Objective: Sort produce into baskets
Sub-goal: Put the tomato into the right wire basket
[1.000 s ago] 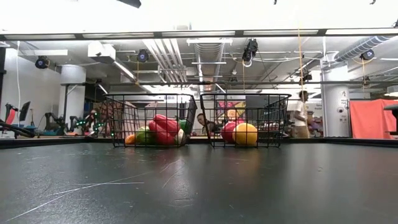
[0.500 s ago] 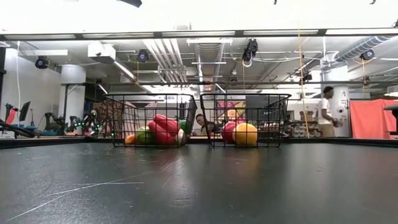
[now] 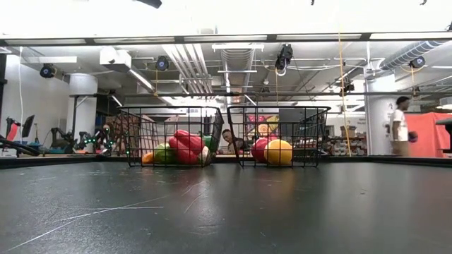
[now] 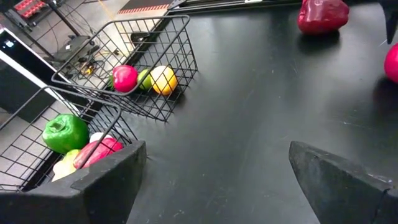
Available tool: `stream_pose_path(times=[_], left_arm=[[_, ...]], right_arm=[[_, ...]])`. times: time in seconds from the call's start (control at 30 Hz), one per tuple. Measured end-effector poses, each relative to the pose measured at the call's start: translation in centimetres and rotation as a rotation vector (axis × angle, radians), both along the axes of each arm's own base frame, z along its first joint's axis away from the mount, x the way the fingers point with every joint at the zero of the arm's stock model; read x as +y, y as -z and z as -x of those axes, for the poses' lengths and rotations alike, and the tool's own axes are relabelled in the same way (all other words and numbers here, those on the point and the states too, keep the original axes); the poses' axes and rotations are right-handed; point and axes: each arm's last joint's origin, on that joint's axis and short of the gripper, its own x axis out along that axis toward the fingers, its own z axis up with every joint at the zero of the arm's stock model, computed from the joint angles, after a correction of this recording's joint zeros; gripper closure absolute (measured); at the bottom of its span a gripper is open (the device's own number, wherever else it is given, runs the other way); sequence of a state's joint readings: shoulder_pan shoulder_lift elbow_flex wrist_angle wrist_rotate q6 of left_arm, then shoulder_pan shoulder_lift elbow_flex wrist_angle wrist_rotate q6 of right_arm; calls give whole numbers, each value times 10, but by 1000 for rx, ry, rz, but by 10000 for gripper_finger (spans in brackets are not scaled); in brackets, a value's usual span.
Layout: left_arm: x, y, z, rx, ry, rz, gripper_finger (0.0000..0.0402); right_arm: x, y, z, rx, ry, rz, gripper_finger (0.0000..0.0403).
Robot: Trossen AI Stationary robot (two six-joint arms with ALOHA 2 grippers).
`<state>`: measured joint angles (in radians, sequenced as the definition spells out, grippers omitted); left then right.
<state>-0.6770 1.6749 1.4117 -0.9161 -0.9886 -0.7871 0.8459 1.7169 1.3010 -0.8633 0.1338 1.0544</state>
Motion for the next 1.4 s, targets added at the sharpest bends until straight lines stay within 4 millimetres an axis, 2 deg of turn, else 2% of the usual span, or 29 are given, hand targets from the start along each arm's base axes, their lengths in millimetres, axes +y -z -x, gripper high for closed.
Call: stream_pose_path(times=[0.2,0.53,0.93,1.13,1.4], left_arm=[[0,0,0,-4,-3,5,27],[0,0,0,-9,-3,10,27],[0,0,0,1,6,-3,27],[0,0,-1,15,18,-22,27],[1,0,-2,39,40,-51,27]], right_arm=[[1,7,-2,15,2,14,58],[2,15,-3,28,-7,42,72],[1,13,-3,25,-12,41,125],[-5,2,-5,42,-9,48,132],[-25,-46,-24,84,-44,109,132]])
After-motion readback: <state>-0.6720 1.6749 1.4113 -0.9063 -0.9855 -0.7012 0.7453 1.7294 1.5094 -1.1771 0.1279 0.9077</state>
